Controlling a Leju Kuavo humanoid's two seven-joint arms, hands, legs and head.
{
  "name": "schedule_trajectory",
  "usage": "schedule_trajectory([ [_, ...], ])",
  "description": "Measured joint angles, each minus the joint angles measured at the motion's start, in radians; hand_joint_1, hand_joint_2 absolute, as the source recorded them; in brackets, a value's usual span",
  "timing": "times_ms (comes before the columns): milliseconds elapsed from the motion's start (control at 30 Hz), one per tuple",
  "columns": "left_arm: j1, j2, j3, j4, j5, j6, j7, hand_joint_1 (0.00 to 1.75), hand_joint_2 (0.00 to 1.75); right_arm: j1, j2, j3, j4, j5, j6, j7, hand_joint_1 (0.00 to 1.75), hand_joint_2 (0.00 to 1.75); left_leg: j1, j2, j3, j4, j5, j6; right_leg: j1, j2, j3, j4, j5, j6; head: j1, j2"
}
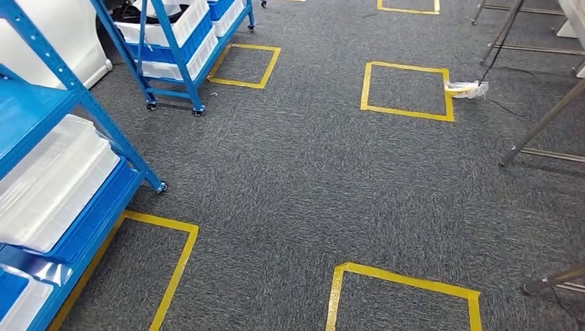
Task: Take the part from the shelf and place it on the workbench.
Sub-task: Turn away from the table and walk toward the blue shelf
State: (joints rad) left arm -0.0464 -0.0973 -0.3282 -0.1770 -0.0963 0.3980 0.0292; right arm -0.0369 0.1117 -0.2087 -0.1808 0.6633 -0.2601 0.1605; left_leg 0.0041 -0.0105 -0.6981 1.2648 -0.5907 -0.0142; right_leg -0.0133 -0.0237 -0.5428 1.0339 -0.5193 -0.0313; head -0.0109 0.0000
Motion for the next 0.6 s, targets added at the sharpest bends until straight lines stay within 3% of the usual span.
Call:
schedule_trajectory([
  [33,0.001,0.0,0.0,0.0,0.003,0.003,-0.003,0.0,0.0,0.001,0.0,0.0,0.0,0.001,0.005,0.009,0.0,0.0,0.001,0.003,-0.021,0.041,-0.008,0.0,0.002,-0.014,0.001,0.0,-0.002,-0.001,0.0,0.0],
  [67,0.003,0.0,0.0,0.0,0.006,0.005,-0.004,0.0,0.0,0.0,0.001,0.0,0.001,0.0,0.009,0.018,0.0,0.0,0.001,0.004,-0.025,0.047,0.002,0.001,0.003,-0.027,0.002,0.0,-0.004,-0.002,0.0,0.0],
  [133,0.006,-0.002,0.0,0.0,0.007,0.008,0.004,0.0,0.0,0.0,0.004,-0.004,0.001,-0.004,0.01,0.03,0.0,0.0,-0.002,0.022,0.03,-0.059,0.069,0.009,0.005,-0.051,0.01,0.0,-0.009,-0.001,0.0,0.0],
  [167,0.006,-0.002,0.0,0.0,0.005,0.008,0.012,0.0,0.0,0.0,0.006,-0.007,0.001,-0.006,0.008,0.032,0.0,0.0,-0.007,0.052,0.068,-0.132,0.097,0.017,0.007,-0.061,0.014,0.0,-0.013,0.001,0.0,0.0],
  [233,0.003,-0.004,0.0,0.0,-0.004,0.006,0.028,0.0,0.0,0.001,0.008,-0.014,0.001,-0.007,-0.001,0.024,0.0,0.0,-0.02,0.095,0.114,-0.224,0.123,0.031,0.01,-0.08,0.02,0.0,-0.019,0.009,0.0,0.0],
  [267,0.002,-0.005,0.0,0.0,-0.006,0.005,0.033,0.0,0.0,0.0,0.008,-0.016,0.001,-0.004,-0.006,0.017,0.0,0.0,-0.026,0.1,0.117,-0.235,0.12,0.036,0.011,-0.09,0.021,-0.001,-0.02,0.013,0.001,0.0],
  [333,0.003,-0.007,0.0,0.0,-0.01,0.004,0.03,0.0,0.0,-0.003,0.008,-0.017,0.0,0.005,-0.02,-0.003,0.0,0.0,-0.025,0.073,0.117,-0.244,0.126,0.044,0.01,-0.103,0.027,-0.002,-0.025,0.024,0.001,0.0],
  [400,0.003,-0.01,0.0,0.0,-0.011,0.001,0.014,0.0,0.0,-0.004,0.004,-0.017,-0.002,0.014,-0.038,-0.023,0.0,0.0,-0.019,0.048,0.124,-0.258,0.134,0.055,0.006,-0.059,0.019,0.03,-0.051,0.034,0.001,0.0],
  [467,-0.003,-0.014,0.001,0.0,-0.006,-0.006,-0.005,0.0,0.0,-0.002,-0.003,-0.018,-0.002,0.021,-0.051,-0.036,0.0,0.0,-0.015,0.022,0.126,-0.264,0.139,0.063,0.002,0.002,-0.033,0.14,-0.11,0.039,0.002,0.0],
  [533,-0.009,-0.017,0.002,0.0,0.0,-0.017,-0.018,0.0,0.0,0.0,-0.011,-0.019,-0.002,0.029,-0.056,-0.035,0.0,0.0,-0.015,-0.007,0.124,-0.262,0.14,0.065,0.001,0.019,-0.095,0.255,-0.15,0.043,0.003,0.0],
  [567,-0.008,-0.016,0.003,0.0,0.002,-0.021,-0.022,0.0,0.0,0.0,-0.015,-0.019,-0.002,0.031,-0.057,-0.028,0.0,0.0,-0.014,-0.022,0.124,-0.26,0.139,0.065,0.0,0.02,-0.108,0.273,-0.142,0.044,0.003,0.0],
  [600,-0.007,-0.016,0.003,0.0,0.003,-0.023,-0.024,0.0,0.0,0.001,-0.021,-0.02,-0.002,0.033,-0.057,-0.02,0.0,0.0,-0.014,-0.038,0.125,-0.257,0.138,0.064,-0.001,0.023,-0.103,0.251,-0.115,0.044,0.003,0.0],
])
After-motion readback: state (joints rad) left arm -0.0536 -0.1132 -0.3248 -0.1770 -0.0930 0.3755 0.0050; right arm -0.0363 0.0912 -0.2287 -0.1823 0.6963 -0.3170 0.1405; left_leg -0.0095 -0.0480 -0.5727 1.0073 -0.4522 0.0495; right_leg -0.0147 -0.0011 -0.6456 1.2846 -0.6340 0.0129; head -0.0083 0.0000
